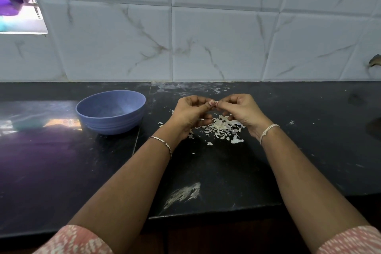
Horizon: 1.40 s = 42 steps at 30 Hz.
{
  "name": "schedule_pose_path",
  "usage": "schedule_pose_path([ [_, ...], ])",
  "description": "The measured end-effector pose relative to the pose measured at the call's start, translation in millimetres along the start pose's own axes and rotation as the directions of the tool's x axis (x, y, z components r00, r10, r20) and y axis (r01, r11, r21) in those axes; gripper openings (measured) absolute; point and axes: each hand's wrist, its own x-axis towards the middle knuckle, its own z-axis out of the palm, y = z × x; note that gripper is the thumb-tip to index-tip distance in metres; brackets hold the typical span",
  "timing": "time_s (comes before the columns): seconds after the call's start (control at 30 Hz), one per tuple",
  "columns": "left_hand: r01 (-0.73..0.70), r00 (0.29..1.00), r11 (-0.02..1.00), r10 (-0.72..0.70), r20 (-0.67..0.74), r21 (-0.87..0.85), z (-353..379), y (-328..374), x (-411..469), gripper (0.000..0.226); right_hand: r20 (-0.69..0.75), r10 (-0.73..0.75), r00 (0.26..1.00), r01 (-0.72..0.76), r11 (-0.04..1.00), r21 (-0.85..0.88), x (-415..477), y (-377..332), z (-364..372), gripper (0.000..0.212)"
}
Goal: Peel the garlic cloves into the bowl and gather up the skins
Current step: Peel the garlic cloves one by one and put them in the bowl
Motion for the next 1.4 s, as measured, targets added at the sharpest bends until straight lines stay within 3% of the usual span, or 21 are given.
schedule_pose_path([
  [0.33,0.048,0.999,0.999,-0.048,-0.007,-0.023,-2.3,2.9,-0.9,0.01,-0.041,-0.088,0.995,0.085,0.995,-0.056,0.3,2.2,2.9,0.005],
  [0.57,0.062,0.998,0.998,-0.062,-0.015,-0.027,-2.5,2.6,0.5,0.004,-0.132,-0.224,0.966,0.143,0.88,-0.453,3.9,7.7,-4.4,0.007],
  [0.7,0.068,0.997,0.996,-0.07,-0.04,-0.057,-1.9,2.9,1.4,0.008,-0.018,-0.234,0.972,0.191,0.836,-0.514,8.7,13.0,-8.1,0.012],
  [0.77,0.068,0.997,0.996,-0.07,-0.041,-0.058,-1.5,2.9,2.7,0.011,-0.028,-0.251,0.968,0.195,0.815,-0.546,8.8,12.1,-9.0,0.004],
  [0.87,0.053,0.998,0.996,-0.056,-0.036,-0.065,-2.1,1.5,2.5,0.013,-0.06,-0.263,0.963,0.189,0.817,-0.545,8.3,13.2,-9.1,0.024],
  [0.93,0.023,0.999,0.998,-0.025,-0.043,-0.058,-3.0,1.5,2.7,0.011,-0.067,-0.262,0.963,0.197,0.849,-0.491,8.5,14.6,-7.9,0.023],
  [1.07,-0.077,0.993,0.991,0.086,-0.084,0.106,-5.4,5.6,3.2,0.008,-0.049,-0.27,0.962,0.226,0.881,-0.415,5.8,15.7,-4.0,0.02],
  [1.2,-0.182,0.974,0.924,0.216,-0.064,0.337,-10.1,14.3,-2.6,0.006,-0.017,-0.331,0.943,0.258,0.767,-0.587,1.3,14.8,1.2,0.026],
  [1.4,-0.233,0.932,0.804,0.345,-0.11,0.547,-46.5,55.3,-18.2,0.008,0.069,-0.447,0.892,0.378,0.652,-0.657,0.5,1.2,22.1,0.018],
])
